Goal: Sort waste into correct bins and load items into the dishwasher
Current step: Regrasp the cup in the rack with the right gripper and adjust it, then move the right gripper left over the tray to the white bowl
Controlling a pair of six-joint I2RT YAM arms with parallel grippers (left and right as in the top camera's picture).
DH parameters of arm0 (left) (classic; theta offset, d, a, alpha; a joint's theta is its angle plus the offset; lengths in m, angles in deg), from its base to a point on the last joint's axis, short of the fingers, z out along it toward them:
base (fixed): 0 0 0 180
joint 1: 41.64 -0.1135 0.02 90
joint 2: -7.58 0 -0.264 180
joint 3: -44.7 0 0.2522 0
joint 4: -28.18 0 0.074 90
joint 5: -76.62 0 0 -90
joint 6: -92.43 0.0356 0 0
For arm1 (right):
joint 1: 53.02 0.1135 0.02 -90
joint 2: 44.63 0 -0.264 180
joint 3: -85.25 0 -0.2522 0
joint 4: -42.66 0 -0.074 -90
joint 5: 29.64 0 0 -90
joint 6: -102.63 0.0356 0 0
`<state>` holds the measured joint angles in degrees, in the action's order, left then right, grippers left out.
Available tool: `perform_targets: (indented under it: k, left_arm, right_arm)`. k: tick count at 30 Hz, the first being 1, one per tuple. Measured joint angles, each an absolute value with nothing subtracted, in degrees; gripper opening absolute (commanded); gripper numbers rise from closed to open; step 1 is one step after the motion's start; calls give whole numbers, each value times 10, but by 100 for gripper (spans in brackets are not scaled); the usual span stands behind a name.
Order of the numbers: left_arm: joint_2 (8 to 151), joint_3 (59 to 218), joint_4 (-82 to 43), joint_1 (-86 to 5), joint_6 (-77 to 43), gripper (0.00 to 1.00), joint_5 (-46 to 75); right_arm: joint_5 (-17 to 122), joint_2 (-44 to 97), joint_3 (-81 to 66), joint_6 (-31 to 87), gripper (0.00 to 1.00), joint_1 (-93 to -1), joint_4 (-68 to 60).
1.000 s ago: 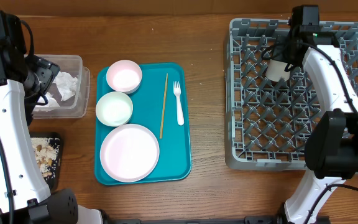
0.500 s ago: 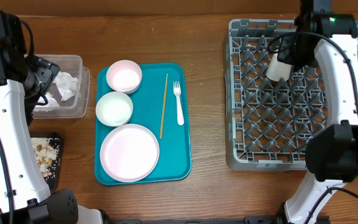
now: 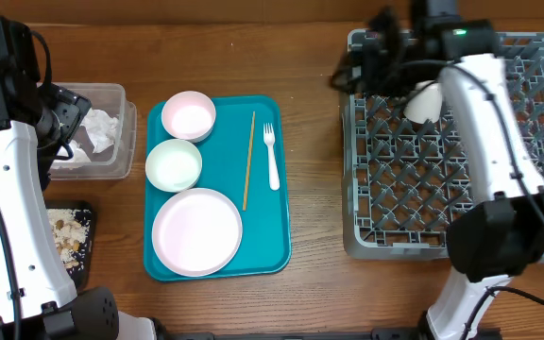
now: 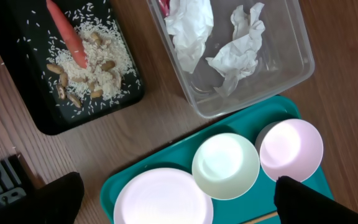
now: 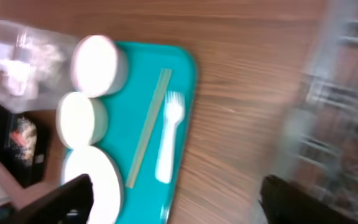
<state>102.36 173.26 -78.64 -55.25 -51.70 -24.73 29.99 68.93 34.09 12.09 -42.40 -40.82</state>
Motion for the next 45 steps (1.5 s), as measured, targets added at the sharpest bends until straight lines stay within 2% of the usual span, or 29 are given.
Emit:
perform_targets:
  k: [2,9,18,23,30,35,39,45]
  left_arm:
    - [1024,1733,-786,-552,-517,100,-247]
    - [1024,1732,-786,-552,-517,100,-247]
    - [1024,1733,-786,-552,-517,100,-247]
    - [1024,1733,-786,-552,-517,100,-247]
    - [1024,1733,-786,-552,-517,100,-247]
    - [1024,1733,-786,-552,-517,100,-247]
    - [1024,1732,-786,-552,-517,100,-247]
    - [1024,1733,-786,-552,-517,100,-247]
  right_arm:
    - [290,689,341,117,100,-370,-390]
    - [325,702,341,113,100,-227,-375]
    - [377,830,341,200,83,-109,-251]
    - [451,890,341,260,72,-56,-217]
    - [525,900,340,307,52,-35,-182]
    - [555,904,340,319,30,-37,-187]
    - [565,912,340,321,29,-38,-193]
    - [568,913,340,322,18,-39,-193]
